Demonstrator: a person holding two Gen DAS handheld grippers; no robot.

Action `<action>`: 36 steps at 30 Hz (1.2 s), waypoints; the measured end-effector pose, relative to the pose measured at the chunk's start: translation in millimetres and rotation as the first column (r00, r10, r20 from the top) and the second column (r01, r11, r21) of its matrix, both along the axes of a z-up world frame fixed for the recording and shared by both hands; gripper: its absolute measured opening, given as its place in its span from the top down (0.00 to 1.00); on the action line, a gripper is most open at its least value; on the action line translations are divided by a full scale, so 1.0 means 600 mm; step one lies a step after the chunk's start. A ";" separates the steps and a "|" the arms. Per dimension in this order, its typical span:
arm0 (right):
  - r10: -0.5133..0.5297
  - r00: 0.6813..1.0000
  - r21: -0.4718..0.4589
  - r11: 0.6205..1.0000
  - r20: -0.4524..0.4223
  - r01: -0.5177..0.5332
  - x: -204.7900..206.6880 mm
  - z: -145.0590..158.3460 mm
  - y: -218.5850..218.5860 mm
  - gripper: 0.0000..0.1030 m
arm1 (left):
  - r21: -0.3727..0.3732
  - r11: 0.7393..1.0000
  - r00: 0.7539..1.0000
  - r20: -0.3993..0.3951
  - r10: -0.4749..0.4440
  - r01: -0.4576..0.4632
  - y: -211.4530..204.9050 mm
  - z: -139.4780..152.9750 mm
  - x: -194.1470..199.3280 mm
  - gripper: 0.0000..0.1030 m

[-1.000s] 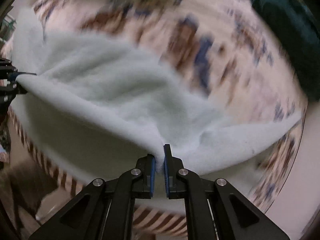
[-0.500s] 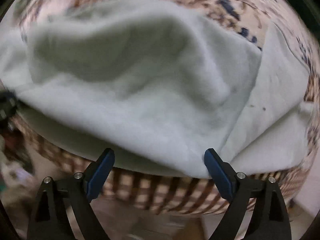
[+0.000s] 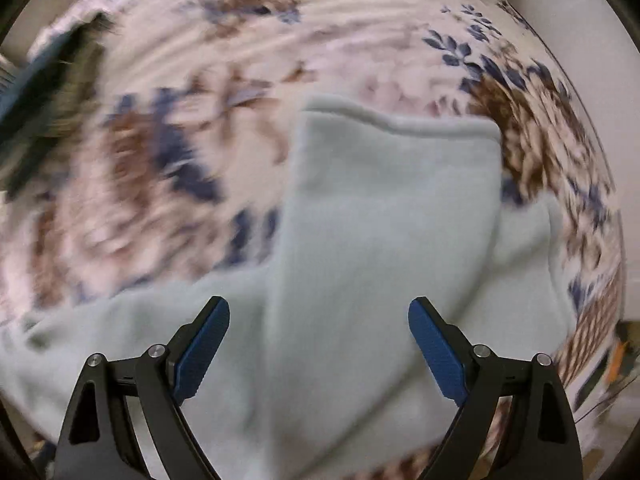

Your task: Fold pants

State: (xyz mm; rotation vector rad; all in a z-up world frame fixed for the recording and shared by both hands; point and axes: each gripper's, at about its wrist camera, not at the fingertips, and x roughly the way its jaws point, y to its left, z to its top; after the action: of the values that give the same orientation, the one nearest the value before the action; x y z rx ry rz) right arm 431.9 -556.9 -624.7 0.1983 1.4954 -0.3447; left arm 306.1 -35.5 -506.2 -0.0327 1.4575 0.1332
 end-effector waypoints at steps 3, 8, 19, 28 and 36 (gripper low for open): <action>0.050 0.996 -0.064 0.996 -0.074 -0.054 0.027 -0.055 -0.010 0.55 | 0.043 0.999 1.000 0.025 -0.007 0.006 -0.011 0.004 0.024 0.00; -0.160 0.977 -0.010 0.987 0.140 0.163 -0.081 0.054 -0.094 0.87 | 0.061 0.998 0.994 0.110 -0.025 0.019 -0.035 0.026 0.043 0.00; -0.719 0.695 0.413 0.631 -0.007 0.657 -0.364 -0.029 -0.254 0.70 | -0.030 0.999 0.989 0.144 -0.028 0.033 -0.046 0.014 0.048 0.00; -0.529 0.849 0.493 0.737 -0.006 0.463 -0.331 0.042 0.025 0.39 | -0.111 0.971 0.958 0.174 0.230 -0.213 0.186 0.081 0.036 0.00; -0.517 0.833 0.635 0.580 -0.197 0.510 -0.294 -0.055 0.315 0.39 | -0.091 0.930 0.913 0.178 0.367 -0.356 0.410 0.067 0.080 0.00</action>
State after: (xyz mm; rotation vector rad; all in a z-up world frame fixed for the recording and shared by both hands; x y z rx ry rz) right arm 255.7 -367.8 -657.5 1.2480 1.4746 -0.2458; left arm 354.3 210.4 -466.3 -0.3557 1.2489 0.3814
